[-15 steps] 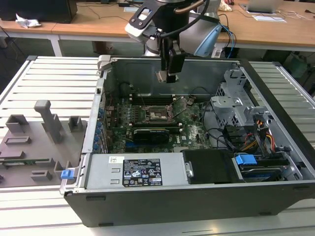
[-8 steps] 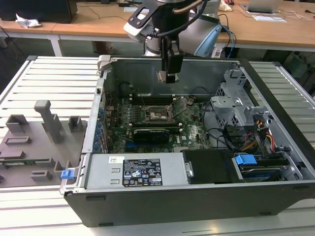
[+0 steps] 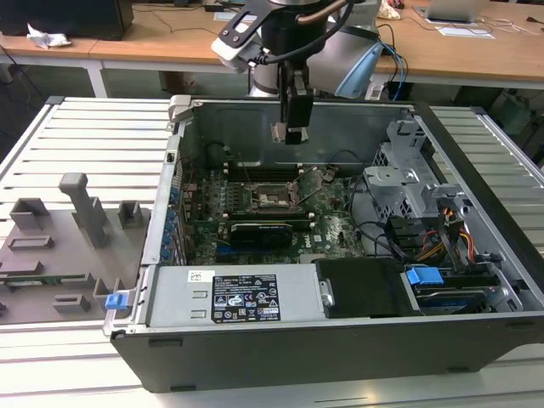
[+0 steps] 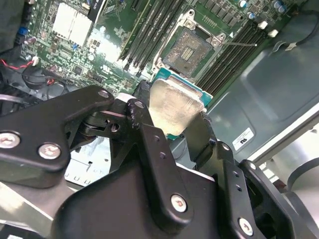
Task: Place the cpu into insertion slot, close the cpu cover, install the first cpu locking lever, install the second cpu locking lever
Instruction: 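Place the cpu into insertion slot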
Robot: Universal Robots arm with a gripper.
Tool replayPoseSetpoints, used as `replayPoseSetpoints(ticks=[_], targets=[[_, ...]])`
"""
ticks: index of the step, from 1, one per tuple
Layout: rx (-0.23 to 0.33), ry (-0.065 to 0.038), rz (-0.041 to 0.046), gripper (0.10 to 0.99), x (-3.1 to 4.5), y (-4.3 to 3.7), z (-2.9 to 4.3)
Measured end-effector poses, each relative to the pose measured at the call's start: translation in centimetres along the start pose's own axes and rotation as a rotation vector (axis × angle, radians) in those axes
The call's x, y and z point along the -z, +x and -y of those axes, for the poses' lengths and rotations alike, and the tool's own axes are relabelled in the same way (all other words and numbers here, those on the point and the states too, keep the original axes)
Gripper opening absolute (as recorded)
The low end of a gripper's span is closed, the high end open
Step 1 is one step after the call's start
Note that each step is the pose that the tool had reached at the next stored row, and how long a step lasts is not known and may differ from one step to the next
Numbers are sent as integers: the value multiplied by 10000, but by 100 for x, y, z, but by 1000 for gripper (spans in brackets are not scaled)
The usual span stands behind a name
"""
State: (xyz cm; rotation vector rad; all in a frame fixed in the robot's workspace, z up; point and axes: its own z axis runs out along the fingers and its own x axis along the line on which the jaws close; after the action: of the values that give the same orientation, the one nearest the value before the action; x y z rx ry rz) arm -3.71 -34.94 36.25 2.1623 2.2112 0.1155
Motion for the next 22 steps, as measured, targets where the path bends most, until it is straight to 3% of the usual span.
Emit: replayPoseSetpoints(ticks=[22], targets=[[-1853,-35,160,529,-16,8,1]])
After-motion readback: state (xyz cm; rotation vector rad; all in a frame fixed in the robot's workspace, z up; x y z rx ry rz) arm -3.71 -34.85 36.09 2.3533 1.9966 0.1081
